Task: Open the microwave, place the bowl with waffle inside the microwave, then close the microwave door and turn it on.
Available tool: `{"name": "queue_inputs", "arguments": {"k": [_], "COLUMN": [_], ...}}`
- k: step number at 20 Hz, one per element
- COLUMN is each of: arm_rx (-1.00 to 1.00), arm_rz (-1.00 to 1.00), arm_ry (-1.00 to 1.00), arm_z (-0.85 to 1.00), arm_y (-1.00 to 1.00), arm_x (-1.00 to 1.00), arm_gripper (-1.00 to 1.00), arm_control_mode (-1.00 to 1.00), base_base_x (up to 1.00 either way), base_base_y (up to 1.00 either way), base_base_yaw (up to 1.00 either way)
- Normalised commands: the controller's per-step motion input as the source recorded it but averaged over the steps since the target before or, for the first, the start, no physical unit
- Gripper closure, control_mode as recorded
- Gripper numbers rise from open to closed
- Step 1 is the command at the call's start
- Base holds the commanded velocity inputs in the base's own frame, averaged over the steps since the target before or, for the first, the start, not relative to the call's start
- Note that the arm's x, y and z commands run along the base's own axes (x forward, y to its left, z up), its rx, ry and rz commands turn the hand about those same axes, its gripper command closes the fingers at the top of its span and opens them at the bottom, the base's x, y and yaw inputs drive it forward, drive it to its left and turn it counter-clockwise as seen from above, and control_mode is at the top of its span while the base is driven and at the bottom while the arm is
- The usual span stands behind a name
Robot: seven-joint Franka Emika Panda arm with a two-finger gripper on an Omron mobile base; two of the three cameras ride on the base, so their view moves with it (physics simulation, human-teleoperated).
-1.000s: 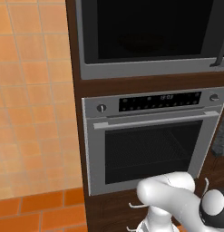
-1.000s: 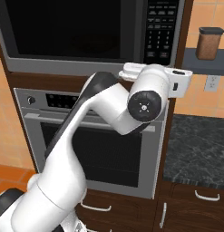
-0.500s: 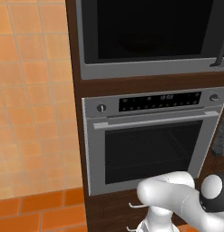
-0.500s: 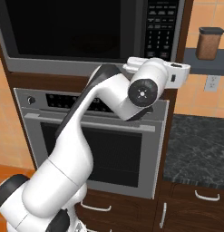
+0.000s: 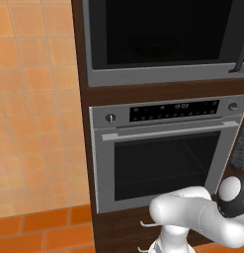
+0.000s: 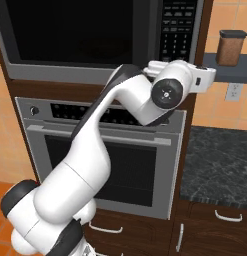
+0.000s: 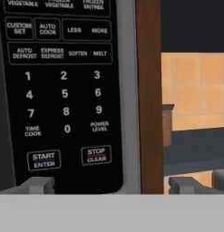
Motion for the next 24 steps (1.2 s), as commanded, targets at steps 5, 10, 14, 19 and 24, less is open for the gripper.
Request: {"name": "queue_inputs", "arguments": {"k": [5, 10, 14, 19, 24], "arm_rx": [0.00, 0.00, 0.00, 0.00, 0.00], "arm_rz": [0.00, 0.00, -0.01, -0.01, 0.00], "arm_ry": [0.00, 0.01, 0.01, 0.00, 0.01], "arm_z": [0.00, 0.00, 0.00, 0.00, 0.00], "arm_y": [-0.08, 0.00, 0.06, 0.09, 0.05], "arm_x": [0.08, 0.03, 0.11, 0.23, 0.32], "arm_gripper": [-1.00, -1.00, -1.00, -1.00, -1.00], "arm_control_mode": [-1.00, -1.00, -1.00, -1.00, -1.00], "base_base_x": [0.00, 0.00, 0.00, 0.00, 0.00], "base_base_y": [0.00, 0.00, 0.00, 0.00, 0.00], "base_base_yaw": [0.00, 0.00, 0.00, 0.00, 0.00]}}
